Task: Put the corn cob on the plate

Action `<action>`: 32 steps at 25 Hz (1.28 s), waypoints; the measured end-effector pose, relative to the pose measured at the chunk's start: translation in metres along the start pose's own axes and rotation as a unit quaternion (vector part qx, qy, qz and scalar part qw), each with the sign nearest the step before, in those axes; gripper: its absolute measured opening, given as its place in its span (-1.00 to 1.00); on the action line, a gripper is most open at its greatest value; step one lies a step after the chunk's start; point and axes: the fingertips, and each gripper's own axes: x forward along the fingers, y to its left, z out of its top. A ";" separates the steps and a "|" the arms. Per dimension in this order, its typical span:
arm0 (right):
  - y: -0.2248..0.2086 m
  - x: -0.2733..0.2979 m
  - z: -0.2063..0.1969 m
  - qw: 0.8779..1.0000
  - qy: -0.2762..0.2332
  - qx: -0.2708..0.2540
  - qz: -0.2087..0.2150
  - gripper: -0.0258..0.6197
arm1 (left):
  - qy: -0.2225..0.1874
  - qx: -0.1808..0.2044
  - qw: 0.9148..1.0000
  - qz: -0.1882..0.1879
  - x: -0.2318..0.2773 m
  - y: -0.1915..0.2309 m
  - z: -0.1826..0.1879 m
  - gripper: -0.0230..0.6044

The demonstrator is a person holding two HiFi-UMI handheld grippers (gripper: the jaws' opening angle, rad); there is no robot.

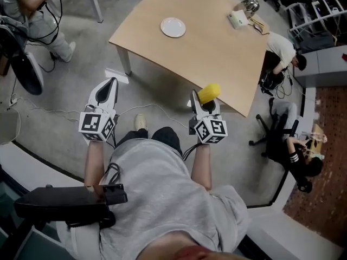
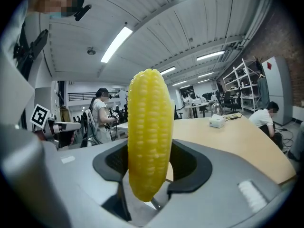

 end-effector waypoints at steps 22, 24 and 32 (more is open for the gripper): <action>-0.009 0.071 0.020 1.000 -0.007 -0.004 0.013 -0.19 | -0.016 0.006 1.000 0.022 0.045 0.049 0.011 -0.87; -0.013 0.082 0.022 1.000 -0.005 -0.004 0.016 -0.19 | -0.014 0.005 1.000 0.025 0.055 0.053 0.012 -0.87; -0.040 0.118 0.028 1.000 0.009 0.004 0.020 -0.19 | 0.000 0.001 1.000 0.026 0.100 0.053 0.016 -0.87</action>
